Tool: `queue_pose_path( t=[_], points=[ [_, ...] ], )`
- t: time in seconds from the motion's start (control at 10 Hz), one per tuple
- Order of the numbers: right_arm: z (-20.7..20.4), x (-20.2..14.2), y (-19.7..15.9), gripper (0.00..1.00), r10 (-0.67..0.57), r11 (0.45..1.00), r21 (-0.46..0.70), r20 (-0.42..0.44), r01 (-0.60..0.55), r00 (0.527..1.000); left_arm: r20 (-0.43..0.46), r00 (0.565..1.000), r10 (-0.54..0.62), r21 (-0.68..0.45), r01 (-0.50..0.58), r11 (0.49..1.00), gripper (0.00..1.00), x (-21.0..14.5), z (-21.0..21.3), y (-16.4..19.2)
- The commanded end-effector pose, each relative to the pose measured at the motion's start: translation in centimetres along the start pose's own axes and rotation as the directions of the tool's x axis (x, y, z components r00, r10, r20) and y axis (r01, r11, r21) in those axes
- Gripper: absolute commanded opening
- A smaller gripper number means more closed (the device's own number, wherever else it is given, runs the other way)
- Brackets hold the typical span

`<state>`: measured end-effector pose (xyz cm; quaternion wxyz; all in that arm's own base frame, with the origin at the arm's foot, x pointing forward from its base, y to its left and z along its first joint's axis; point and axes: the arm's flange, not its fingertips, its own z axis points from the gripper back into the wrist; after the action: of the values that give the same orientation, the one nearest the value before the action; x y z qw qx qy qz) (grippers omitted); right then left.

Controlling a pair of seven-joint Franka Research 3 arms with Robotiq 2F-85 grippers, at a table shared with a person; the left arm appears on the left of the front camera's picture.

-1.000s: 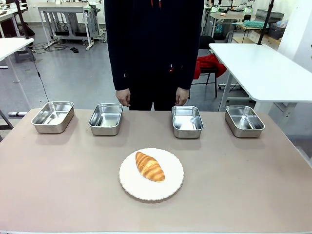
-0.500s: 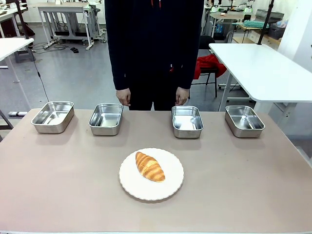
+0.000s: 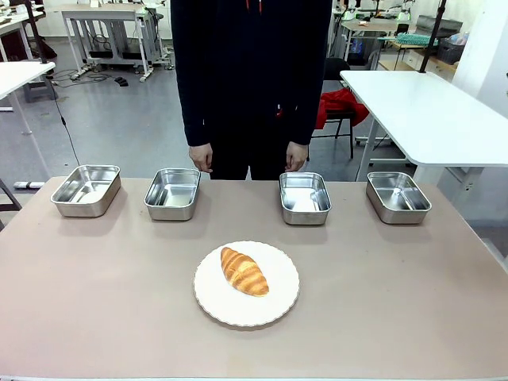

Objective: Place the bread in the container.
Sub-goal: Place the Butter Roll into the Airtight Container indicated by the human.

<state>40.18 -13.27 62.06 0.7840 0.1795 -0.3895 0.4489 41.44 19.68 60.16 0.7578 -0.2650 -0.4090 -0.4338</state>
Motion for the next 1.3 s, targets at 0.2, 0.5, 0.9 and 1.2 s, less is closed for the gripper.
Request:
queue_pose_path(
  t=[0.2, 0.5, 0.9, 1.2],
  points=[
    [-0.01, 0.21, 0.08, 1.00, 0.007, 1.000, -0.001, 0.002, -0.007, 1.000, 0.001, 1.000, -0.011, 0.002, 0.011, 1.000, 1.00, -0.04, -0.07, -0.06],
    [-0.01, 0.21, 0.08, 1.00, 0.007, 1.000, -0.001, 0.002, -0.007, 1.000, 0.001, 1.000, -0.011, 0.002, 0.011, 1.000, 1.00, -0.04, -0.07, -0.06],
    [-0.01, 0.21, 0.08, 1.00, 0.007, 1.000, -0.001, 0.002, -0.007, 1.000, 0.001, 1.000, -0.011, 0.002, 0.011, 1.000, 1.00, -0.04, -0.07, -0.06],
    [-0.01, 0.21, 0.08, 1.00, 0.007, 1.000, -0.001, 0.002, -0.007, 1.000, 0.001, 1.000, -0.011, 0.002, 0.011, 1.000, 1.00, -0.04, -0.07, -0.06]
  ],
)
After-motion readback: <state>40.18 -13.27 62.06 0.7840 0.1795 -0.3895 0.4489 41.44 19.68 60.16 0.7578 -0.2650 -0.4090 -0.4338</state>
